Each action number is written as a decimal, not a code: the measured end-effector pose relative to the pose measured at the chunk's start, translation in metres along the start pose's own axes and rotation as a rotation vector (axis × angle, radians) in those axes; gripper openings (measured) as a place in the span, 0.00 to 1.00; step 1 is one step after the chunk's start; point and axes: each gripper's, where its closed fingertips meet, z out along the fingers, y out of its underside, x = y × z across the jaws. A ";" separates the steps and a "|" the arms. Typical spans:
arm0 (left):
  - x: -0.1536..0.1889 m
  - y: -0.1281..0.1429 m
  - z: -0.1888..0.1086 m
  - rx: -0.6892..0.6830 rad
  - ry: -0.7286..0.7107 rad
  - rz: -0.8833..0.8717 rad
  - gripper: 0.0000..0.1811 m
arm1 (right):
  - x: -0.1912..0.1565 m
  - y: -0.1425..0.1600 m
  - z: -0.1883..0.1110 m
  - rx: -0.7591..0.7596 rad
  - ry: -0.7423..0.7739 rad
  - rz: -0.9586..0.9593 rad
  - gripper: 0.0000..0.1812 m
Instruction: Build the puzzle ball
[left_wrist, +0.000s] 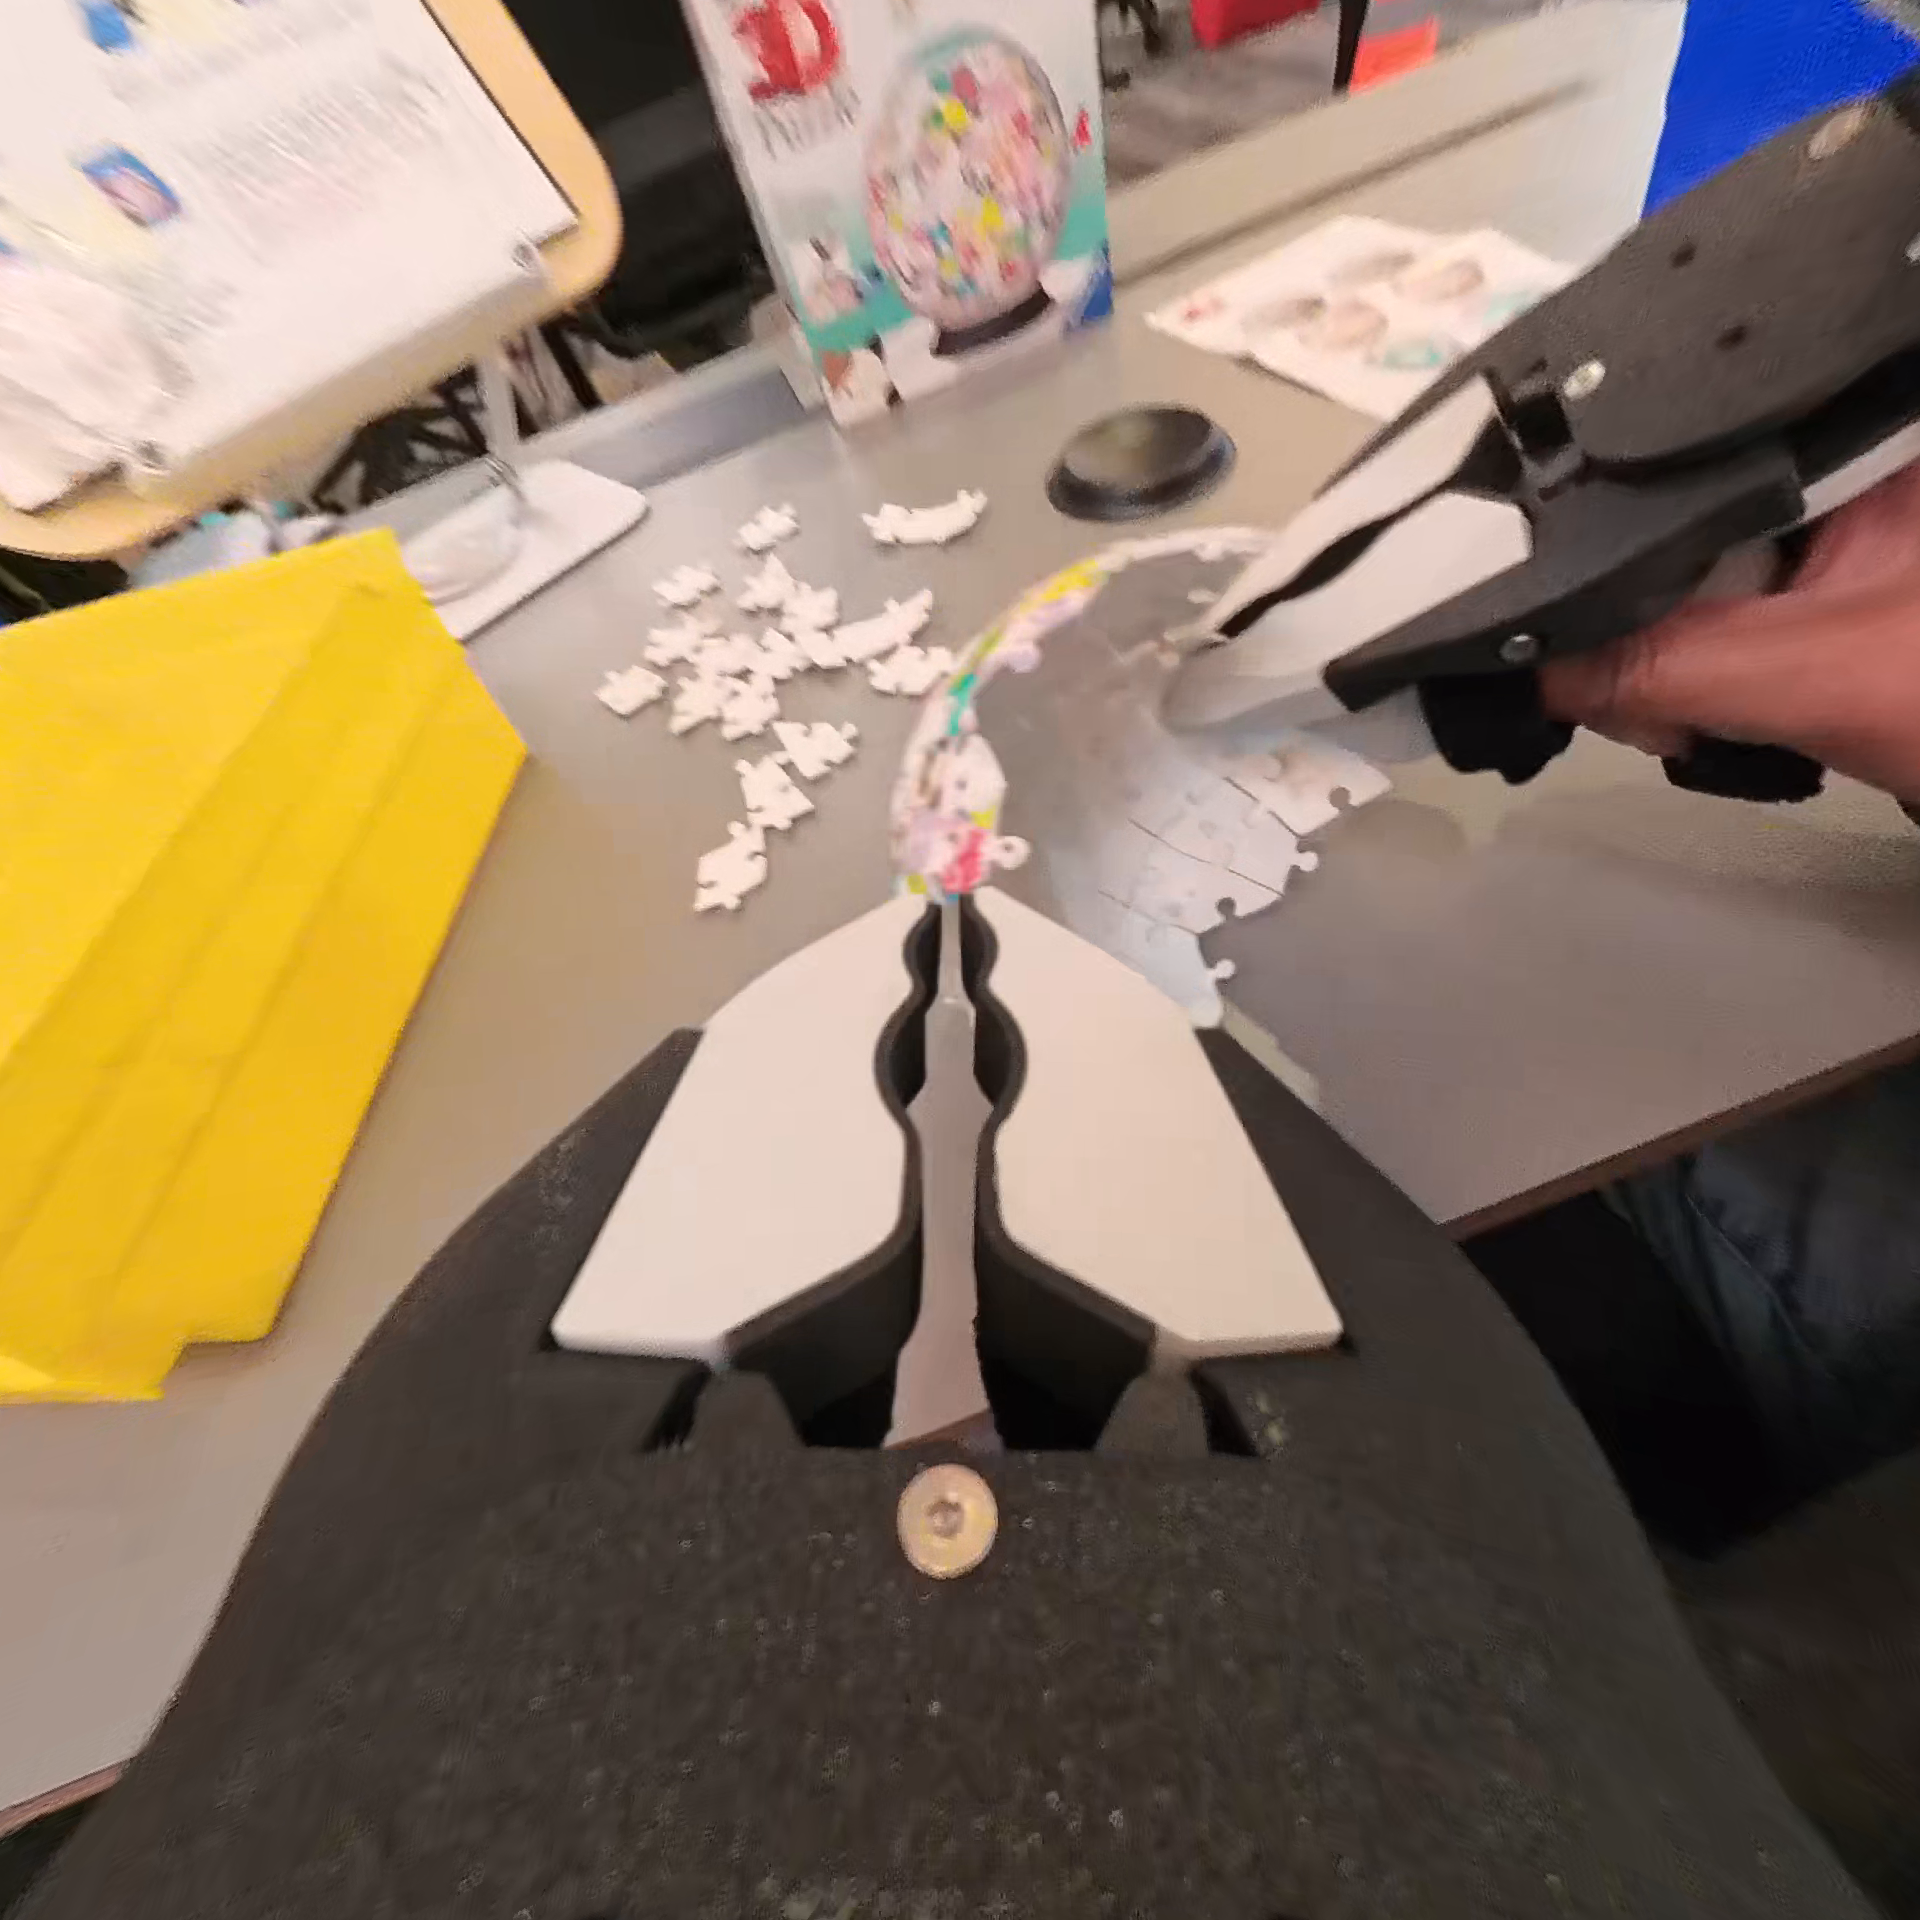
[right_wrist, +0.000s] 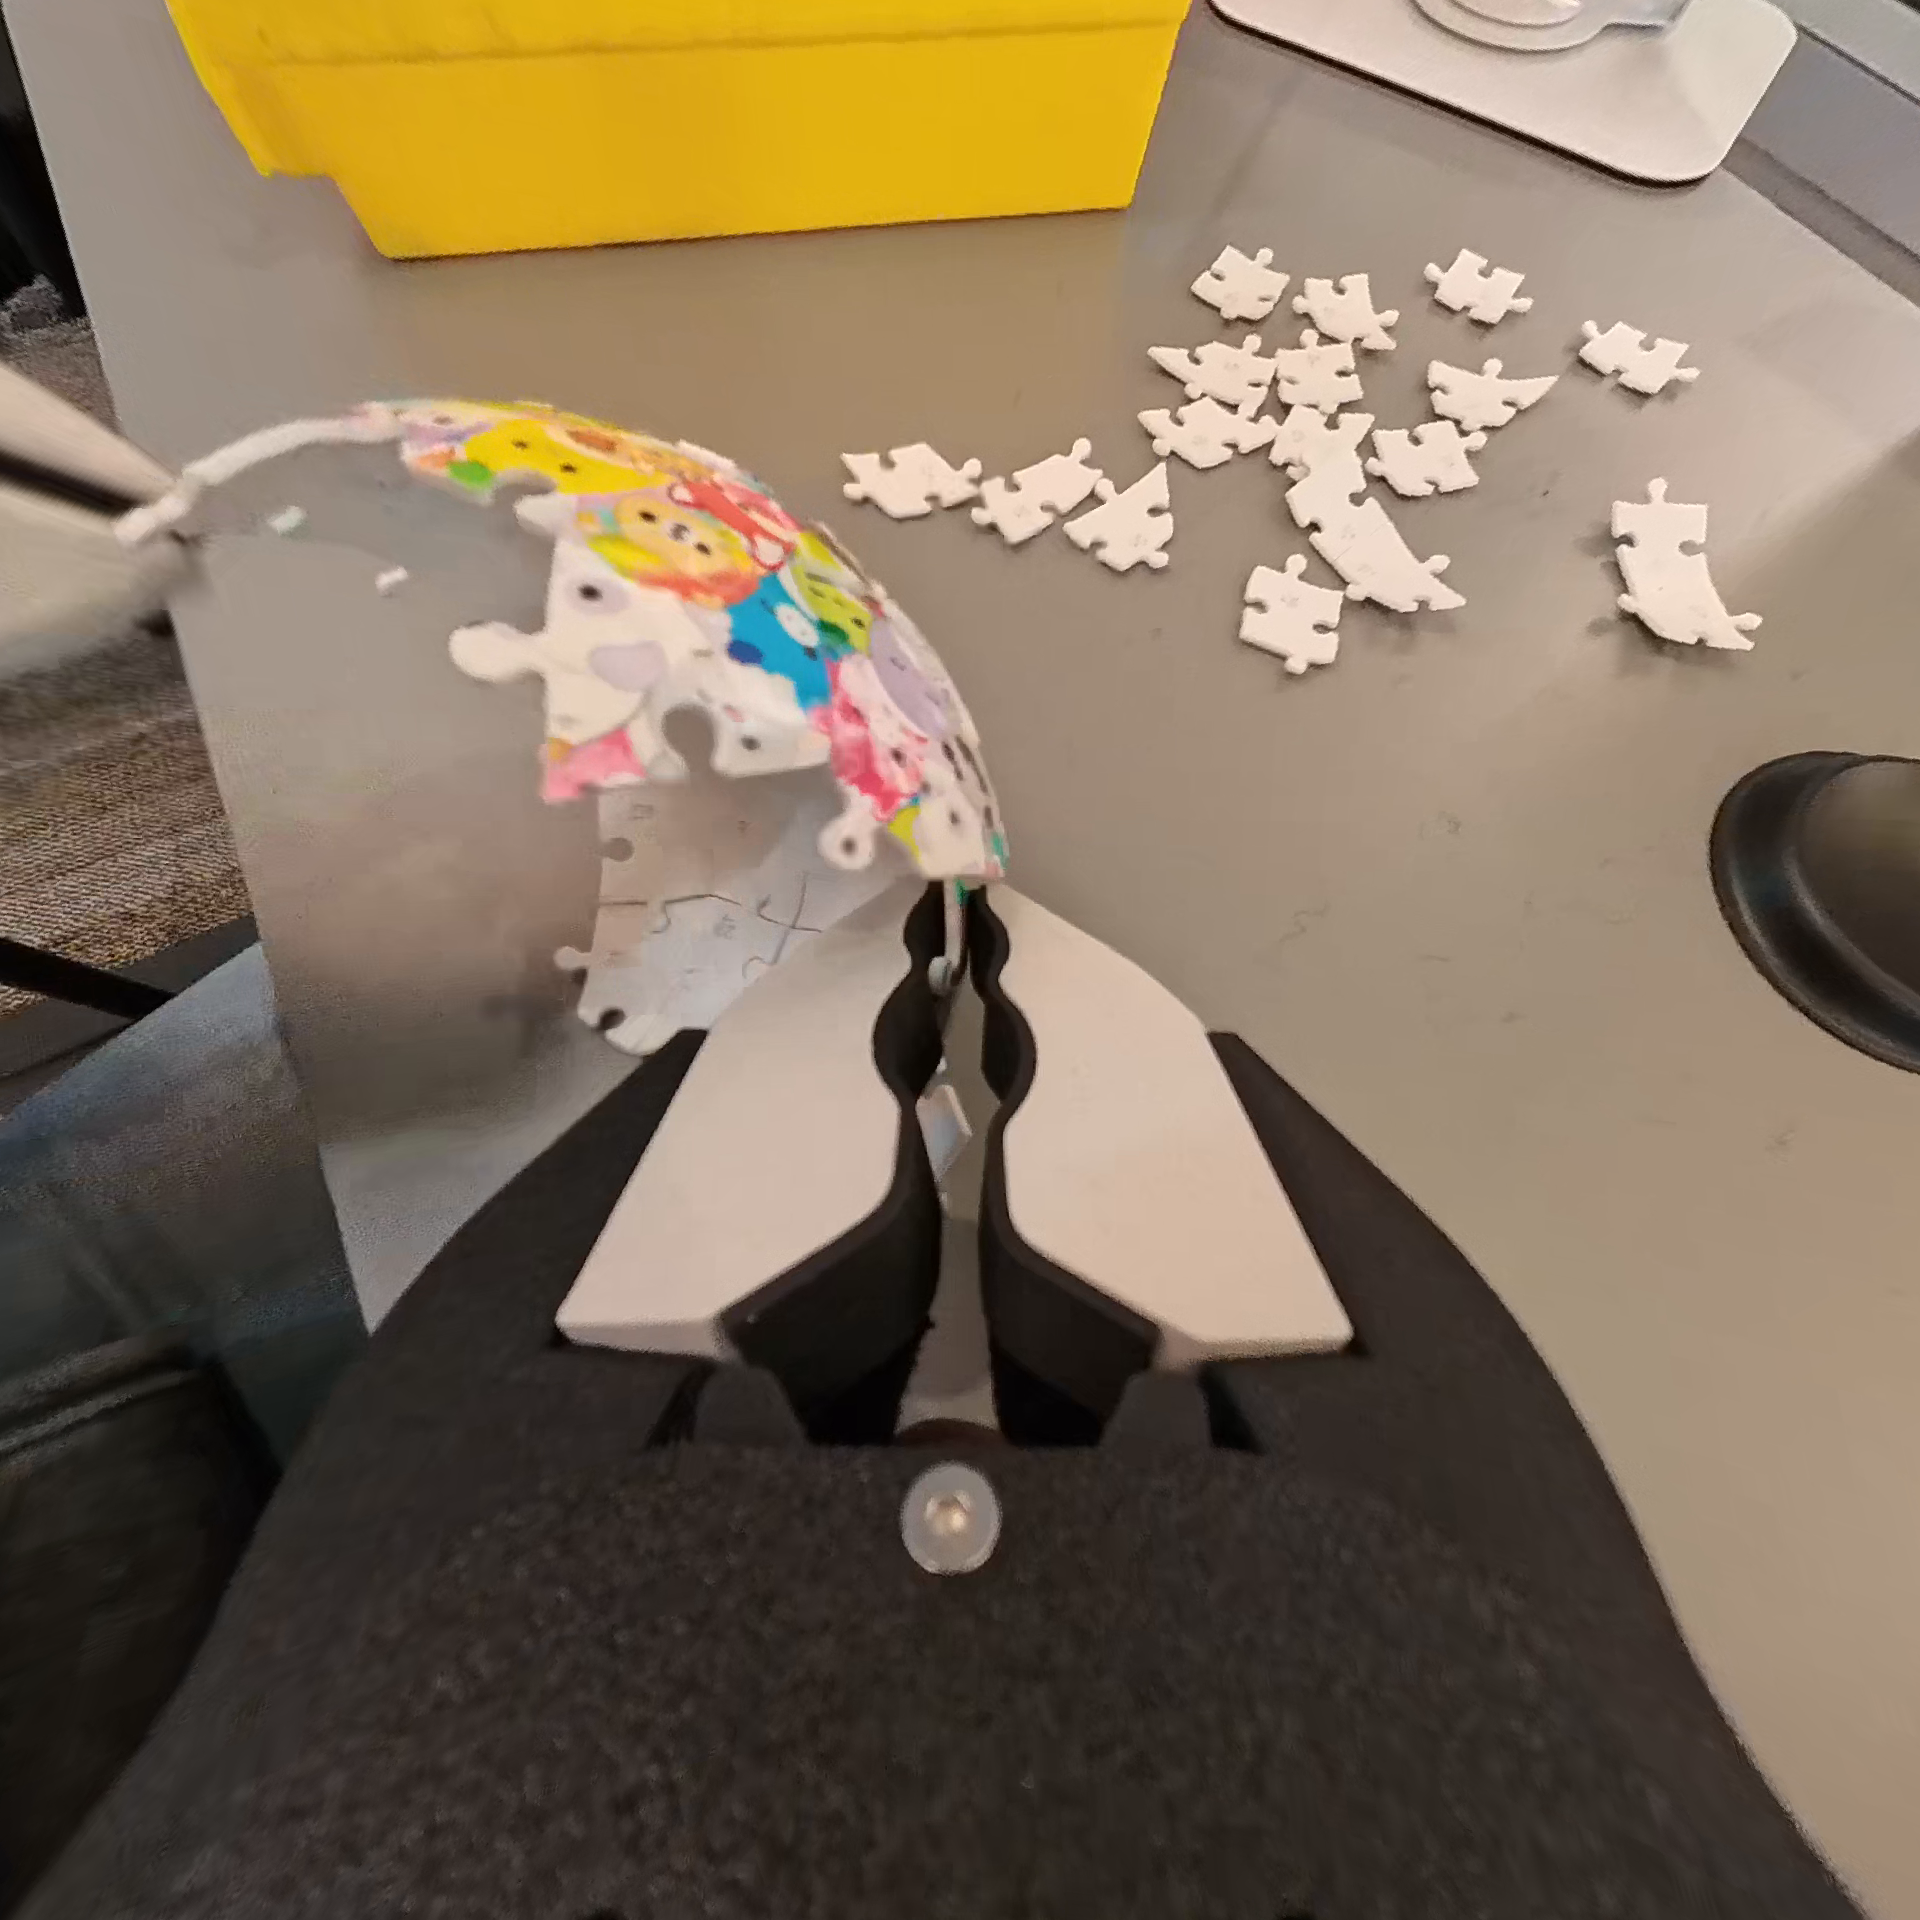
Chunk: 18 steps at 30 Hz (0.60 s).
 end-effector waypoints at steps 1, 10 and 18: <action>-0.006 -0.003 -0.004 0.025 -0.007 -0.013 0.03 | 0.002 -0.002 -0.002 0.001 0.006 0.001 0.02; 0.001 0.022 0.007 -0.089 0.109 -0.106 0.15 | 0.025 -0.005 -0.017 -0.037 0.050 0.059 0.02; 0.017 0.029 0.015 -0.139 0.204 -0.183 0.16 | 0.045 0.005 -0.036 -0.212 -0.009 0.123 0.02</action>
